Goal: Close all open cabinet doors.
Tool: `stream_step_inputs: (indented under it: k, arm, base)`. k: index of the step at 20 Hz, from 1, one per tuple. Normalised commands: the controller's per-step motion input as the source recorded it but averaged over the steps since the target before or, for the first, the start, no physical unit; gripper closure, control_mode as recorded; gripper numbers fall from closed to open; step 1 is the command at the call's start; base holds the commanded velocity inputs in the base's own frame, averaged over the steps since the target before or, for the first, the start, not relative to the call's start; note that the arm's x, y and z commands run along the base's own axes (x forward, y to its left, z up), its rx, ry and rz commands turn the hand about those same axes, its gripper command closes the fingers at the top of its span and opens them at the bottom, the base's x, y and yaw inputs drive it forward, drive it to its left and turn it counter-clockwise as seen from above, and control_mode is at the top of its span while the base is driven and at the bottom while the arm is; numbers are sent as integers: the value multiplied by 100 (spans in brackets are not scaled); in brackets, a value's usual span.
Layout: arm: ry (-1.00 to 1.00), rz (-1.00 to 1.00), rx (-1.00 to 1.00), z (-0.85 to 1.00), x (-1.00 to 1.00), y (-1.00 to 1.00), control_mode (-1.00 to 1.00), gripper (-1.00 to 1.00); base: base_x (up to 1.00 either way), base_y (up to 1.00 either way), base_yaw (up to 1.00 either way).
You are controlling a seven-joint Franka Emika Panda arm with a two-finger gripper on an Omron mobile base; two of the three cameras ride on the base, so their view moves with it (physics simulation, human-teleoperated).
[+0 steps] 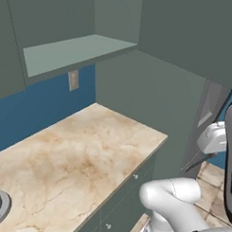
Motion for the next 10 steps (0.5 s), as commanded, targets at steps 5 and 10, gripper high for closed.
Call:
stream_step_inputs:
  k: [5,10]
  arm:
    - [0,0,0,0,0,0,100,-100]
    - [0,0,0,0,0,0,100,-100]
  base:
    - [0,0,0]
    - [0,0,0]
